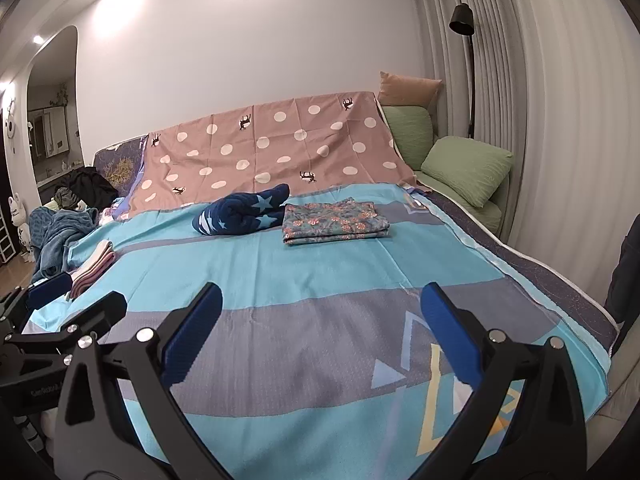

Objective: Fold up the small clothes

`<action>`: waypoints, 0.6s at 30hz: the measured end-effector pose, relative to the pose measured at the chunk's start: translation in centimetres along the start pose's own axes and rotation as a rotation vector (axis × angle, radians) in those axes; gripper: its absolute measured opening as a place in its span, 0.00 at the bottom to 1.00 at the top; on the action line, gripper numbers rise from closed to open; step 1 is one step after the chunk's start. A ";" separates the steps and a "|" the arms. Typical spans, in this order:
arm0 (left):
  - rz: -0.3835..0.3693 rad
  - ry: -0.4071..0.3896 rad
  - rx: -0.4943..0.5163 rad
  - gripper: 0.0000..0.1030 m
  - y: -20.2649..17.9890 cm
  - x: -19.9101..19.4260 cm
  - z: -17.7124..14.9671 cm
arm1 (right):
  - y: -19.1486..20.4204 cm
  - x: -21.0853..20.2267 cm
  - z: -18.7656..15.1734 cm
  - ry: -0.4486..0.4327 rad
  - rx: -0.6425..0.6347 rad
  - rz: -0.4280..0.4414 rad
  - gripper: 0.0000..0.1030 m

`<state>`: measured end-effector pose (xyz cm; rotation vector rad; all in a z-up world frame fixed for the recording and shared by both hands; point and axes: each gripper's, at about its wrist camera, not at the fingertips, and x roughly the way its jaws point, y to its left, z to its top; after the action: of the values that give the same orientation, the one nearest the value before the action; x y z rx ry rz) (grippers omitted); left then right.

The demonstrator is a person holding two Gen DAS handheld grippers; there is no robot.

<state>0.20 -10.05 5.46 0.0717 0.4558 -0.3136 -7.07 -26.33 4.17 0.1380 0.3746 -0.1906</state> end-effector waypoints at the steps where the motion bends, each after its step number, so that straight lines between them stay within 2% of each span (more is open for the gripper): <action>1: 0.006 0.000 0.001 0.99 0.0 0.0 0.0 | 0.0 0.1 0.0 0.002 0.001 0.001 0.98; 6: 0.021 -0.013 0.017 0.99 -0.1 0.0 -0.2 | 0.0 0.3 0.0 0.007 0.000 0.003 0.98; 18: 0.006 0.003 0.016 0.99 -0.2 0.3 -0.3 | -0.1 0.9 -0.2 0.027 0.009 0.001 0.98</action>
<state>0.22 -10.28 5.05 0.0890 0.4559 -0.3109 -6.37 -26.56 3.62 0.1501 0.4002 -0.1898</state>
